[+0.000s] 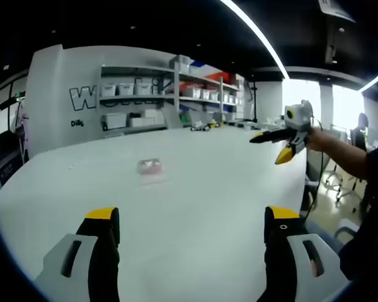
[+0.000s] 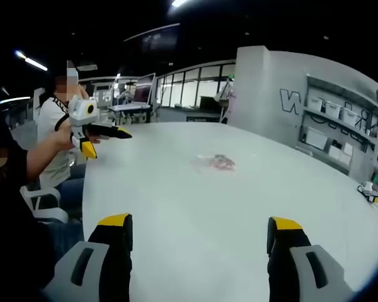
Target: Open the resealable bag by pulling the two sides of the seal apart until the entire bag opening is separated and visibly accessible.
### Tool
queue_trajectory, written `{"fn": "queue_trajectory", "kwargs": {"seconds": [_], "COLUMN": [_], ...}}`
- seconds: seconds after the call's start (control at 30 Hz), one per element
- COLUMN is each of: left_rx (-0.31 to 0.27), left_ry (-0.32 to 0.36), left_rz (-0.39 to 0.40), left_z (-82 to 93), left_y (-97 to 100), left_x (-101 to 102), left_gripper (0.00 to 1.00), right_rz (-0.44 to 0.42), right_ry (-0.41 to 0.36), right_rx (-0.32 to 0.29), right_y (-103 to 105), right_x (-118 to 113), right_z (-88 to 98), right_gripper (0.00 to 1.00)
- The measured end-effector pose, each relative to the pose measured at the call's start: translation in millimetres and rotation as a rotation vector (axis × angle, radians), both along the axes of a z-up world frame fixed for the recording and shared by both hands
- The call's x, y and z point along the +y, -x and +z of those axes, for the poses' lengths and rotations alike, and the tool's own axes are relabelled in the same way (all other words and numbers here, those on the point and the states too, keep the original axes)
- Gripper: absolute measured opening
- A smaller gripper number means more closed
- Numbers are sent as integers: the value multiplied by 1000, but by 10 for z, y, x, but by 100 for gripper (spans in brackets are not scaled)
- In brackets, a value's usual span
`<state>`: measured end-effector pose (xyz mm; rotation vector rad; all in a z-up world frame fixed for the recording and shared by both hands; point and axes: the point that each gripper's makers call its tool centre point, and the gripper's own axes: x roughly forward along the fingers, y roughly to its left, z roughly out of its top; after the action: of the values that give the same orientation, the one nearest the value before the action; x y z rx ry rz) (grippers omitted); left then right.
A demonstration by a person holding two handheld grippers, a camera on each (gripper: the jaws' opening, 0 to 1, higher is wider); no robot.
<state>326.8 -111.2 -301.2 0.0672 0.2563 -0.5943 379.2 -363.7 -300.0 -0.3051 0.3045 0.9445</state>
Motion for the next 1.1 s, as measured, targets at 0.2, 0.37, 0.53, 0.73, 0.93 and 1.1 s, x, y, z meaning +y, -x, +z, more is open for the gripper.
{"fn": "queue_trajectory", "kwargs": {"seconds": [0.2, 0.37, 0.53, 0.73, 0.93, 1.1], "left_rx": [1, 0, -2, 2, 0, 0], "left_ry": [2, 3, 7, 5, 5, 11], "left_rz": [-1, -2, -2, -1, -3, -6], "left_z": [-4, -3, -2, -10, 3, 8], "left_y": [4, 5, 5, 6, 2, -6], "left_x": [-17, -21, -21, -9, -9, -19], "left_gripper": [94, 94, 94, 94, 94, 94], "right_rz": [-1, 3, 3, 5, 7, 4], "right_ry": [-4, -6, -11, -7, -4, -6], "right_rx": [-5, -4, 2, 5, 0, -2], "right_y": [-5, 9, 18, 28, 12, 17], "right_x": [7, 17, 28, 36, 42, 43], "right_z": [23, 25, 18, 5, 22, 33], "right_gripper": [87, 87, 87, 87, 87, 87]}}
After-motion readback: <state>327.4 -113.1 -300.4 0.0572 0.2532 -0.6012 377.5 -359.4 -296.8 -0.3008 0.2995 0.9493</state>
